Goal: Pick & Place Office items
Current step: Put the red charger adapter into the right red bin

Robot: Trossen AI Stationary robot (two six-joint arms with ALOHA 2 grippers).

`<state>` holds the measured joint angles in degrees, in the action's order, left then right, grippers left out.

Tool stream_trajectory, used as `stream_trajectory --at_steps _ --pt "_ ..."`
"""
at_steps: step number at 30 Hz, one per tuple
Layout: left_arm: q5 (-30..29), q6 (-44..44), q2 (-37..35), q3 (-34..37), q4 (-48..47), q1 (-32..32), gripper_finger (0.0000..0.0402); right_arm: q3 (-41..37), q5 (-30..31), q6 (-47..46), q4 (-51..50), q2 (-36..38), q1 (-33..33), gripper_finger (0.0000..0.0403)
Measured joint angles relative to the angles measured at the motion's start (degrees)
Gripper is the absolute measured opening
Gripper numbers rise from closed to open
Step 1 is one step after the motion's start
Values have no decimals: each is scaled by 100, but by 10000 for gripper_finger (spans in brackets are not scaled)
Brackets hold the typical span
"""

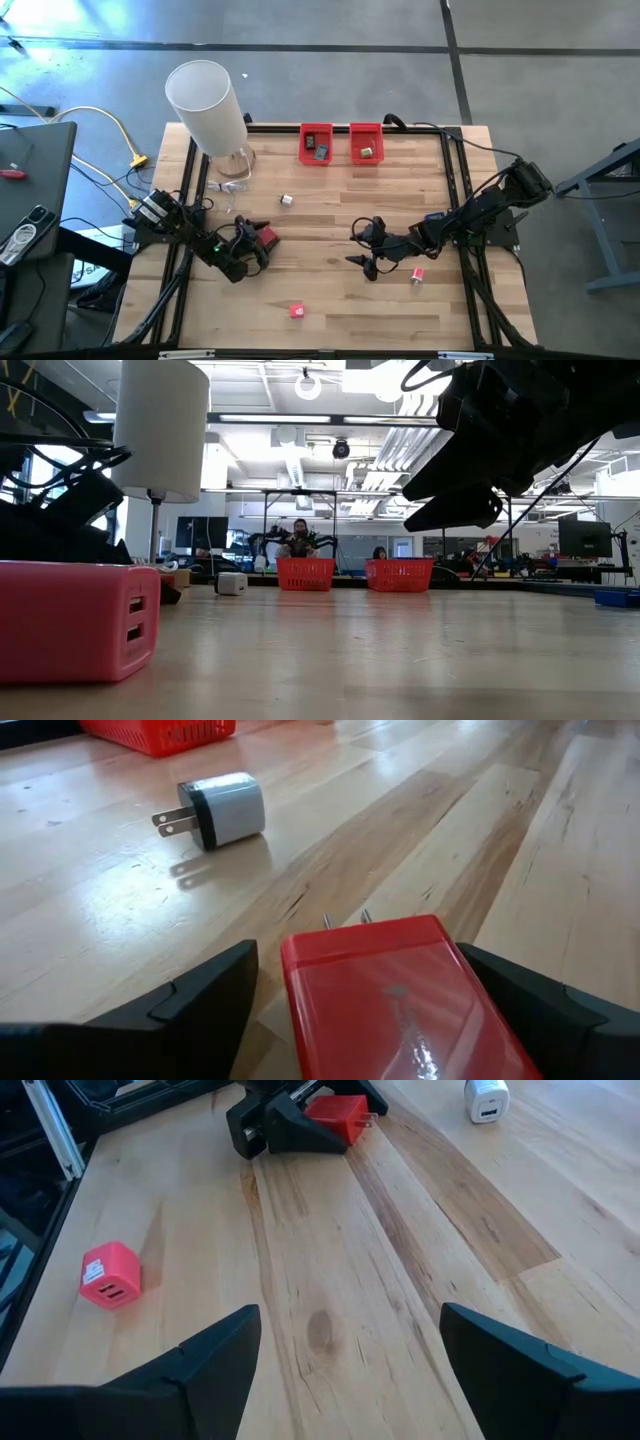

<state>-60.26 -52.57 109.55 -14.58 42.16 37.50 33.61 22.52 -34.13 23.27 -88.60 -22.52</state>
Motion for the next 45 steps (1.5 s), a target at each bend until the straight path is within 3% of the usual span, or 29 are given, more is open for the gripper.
stream_trajectory --at_steps 8,17,25,45 --pt "-1 -27 -10 -3 -210 0 299 0 0 99 0 0 2 298" --pt "23 40 -10 -5 -224 0 205 0 -11 99 0 0 1 298" --pt "21 -280 -10 -3 -209 2 205 0 -13 99 0 0 2 298" --pt "221 1524 12 11 1272 -11 205 0 -167 80 51 0 0 298"
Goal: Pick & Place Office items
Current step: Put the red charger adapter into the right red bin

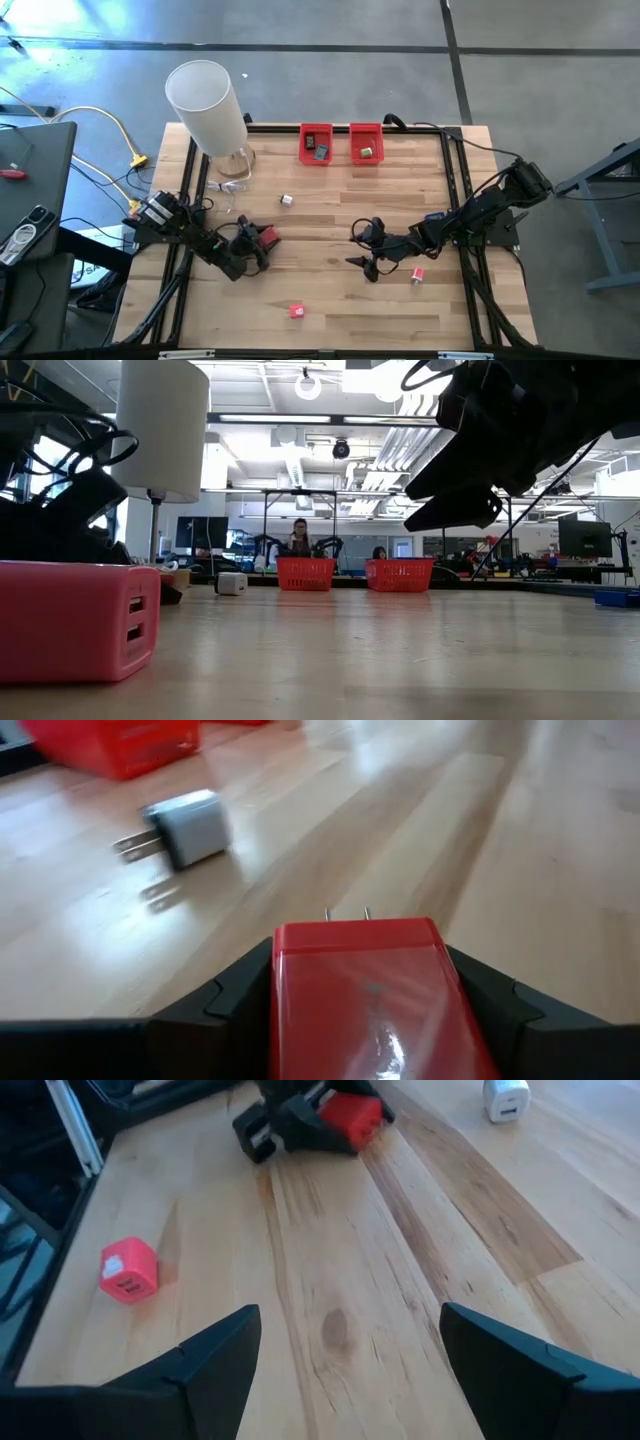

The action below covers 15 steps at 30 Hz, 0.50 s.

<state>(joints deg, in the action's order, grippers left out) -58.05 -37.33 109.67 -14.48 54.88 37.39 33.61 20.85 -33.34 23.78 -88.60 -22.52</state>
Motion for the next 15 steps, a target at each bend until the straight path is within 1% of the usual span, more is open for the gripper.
stream_trajectory --at_steps 4,6,10,15 --pt "224 1102 2 -54 563 -18 205 0 -5 4 220 0 2 298" --pt "189 1650 2 -65 787 -69 205 0 -5 13 318 0 0 298" --pt "-66 2759 2 -99 1315 -221 205 0 -5 9 382 0 0 298" --pt "16 4155 0 -192 2001 -417 205 0 -3 -5 546 0 0 298"
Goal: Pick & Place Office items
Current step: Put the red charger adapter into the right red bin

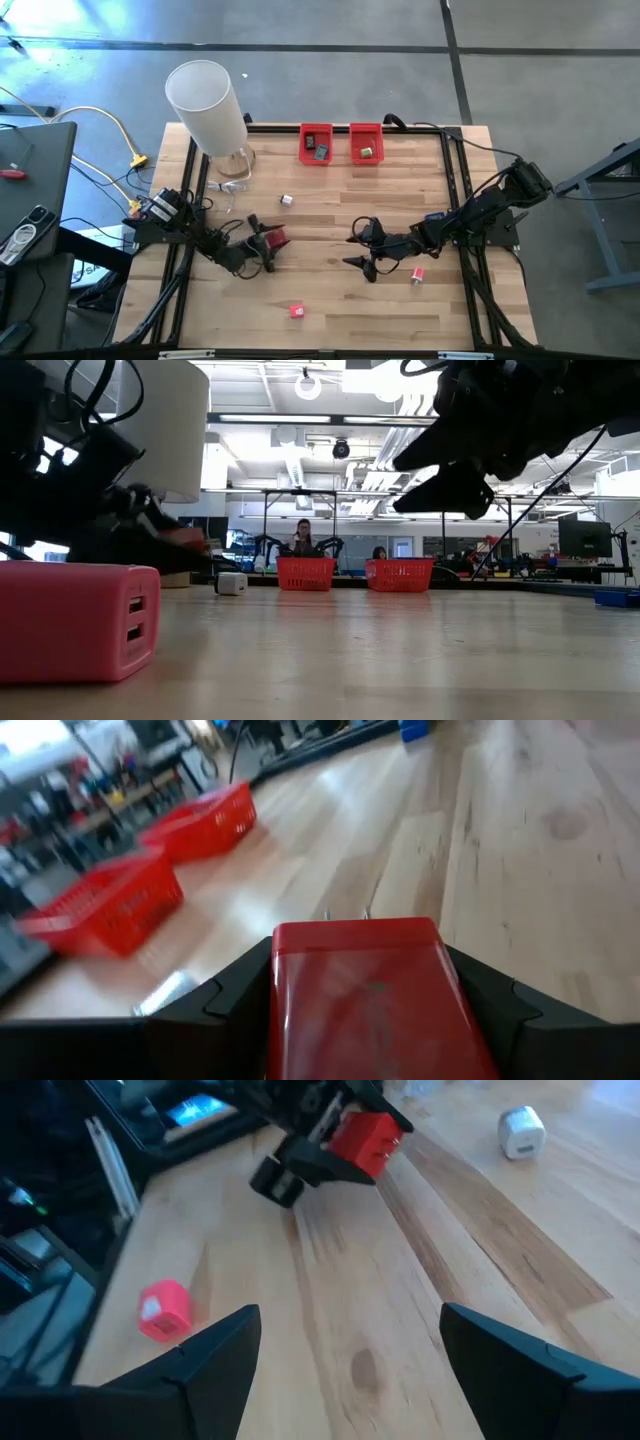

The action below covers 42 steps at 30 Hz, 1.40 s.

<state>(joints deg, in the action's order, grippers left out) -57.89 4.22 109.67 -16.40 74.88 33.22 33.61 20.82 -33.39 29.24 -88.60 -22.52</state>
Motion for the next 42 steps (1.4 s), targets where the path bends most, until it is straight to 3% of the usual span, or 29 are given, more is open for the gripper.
stream_trajectory --at_steps 10,18,24,34,42 --pt "-70 2699 -6 -577 646 -276 205 0 20 -428 450 0 204 298" --pt "452 4209 -11 -1255 633 -646 205 0 0 -582 469 -2 478 298" --pt "1410 4238 -13 -1793 427 -965 205 0 -9 -492 530 -2 623 298" --pt "2265 4144 -13 -2717 -1010 -1317 205 0 -221 -389 634 -2 765 298" --pt "2341 4121 -15 -2783 -1039 -1449 205 0 -396 -301 705 -2 767 298"
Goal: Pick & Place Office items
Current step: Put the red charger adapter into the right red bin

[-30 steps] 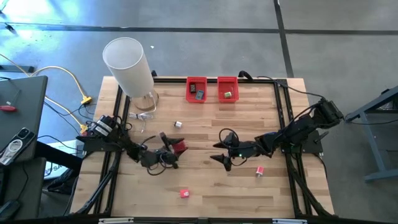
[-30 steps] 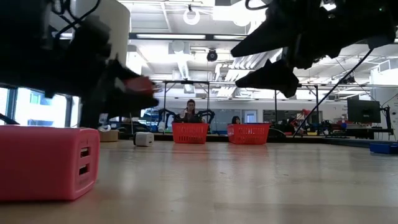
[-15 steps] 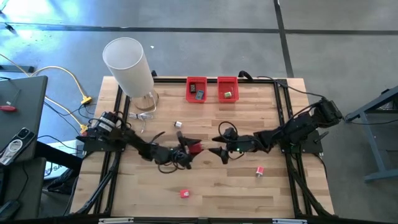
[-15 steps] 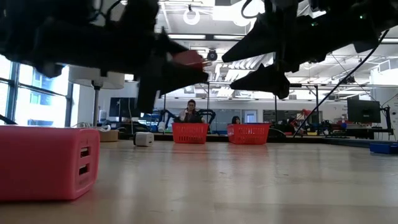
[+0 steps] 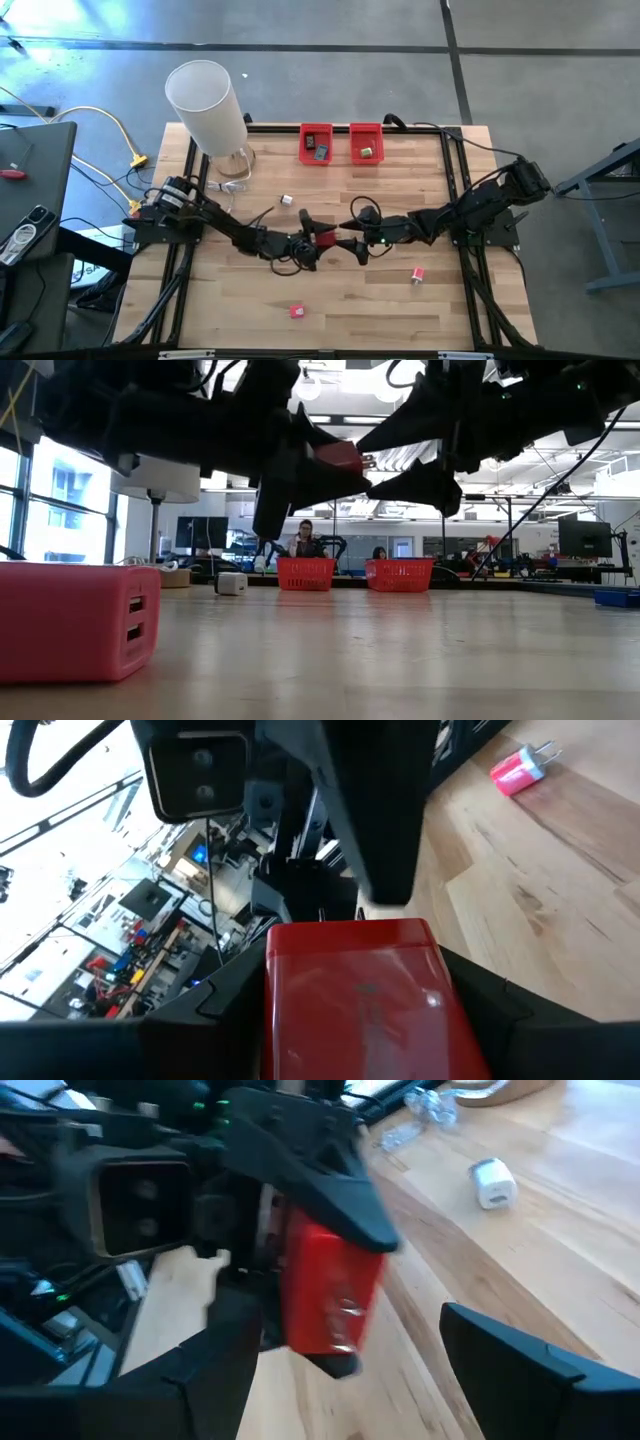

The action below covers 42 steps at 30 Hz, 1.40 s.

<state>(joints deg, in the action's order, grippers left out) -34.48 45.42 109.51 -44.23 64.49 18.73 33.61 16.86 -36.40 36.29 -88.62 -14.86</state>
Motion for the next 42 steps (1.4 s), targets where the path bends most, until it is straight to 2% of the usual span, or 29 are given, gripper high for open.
stream_trajectory --at_steps 6,11,16,21,26,34,37,42 --pt "437 -127 0 -54 -8 -155 205 0 -196 229 387 0 3 298" --pt "449 -91 -2 -159 -7 -259 205 0 -207 233 426 0 95 298" --pt "842 -245 -2 -214 -36 -368 205 0 -216 196 426 0 197 298" --pt "870 -343 -2 -225 -35 -436 205 0 -418 214 422 0 271 295" --pt "875 -446 -2 -225 -31 -440 205 0 -529 334 420 0 293 251" --pt "857 -330 -2 -222 -29 -436 205 -4 -554 358 404 0 333 125" --pt "842 -172 -2 -221 -31 -436 206 -4 -631 443 404 0 335 123" --pt "905 -375 -2 -221 -33 -440 280 0 -641 886 360 0 317 110"
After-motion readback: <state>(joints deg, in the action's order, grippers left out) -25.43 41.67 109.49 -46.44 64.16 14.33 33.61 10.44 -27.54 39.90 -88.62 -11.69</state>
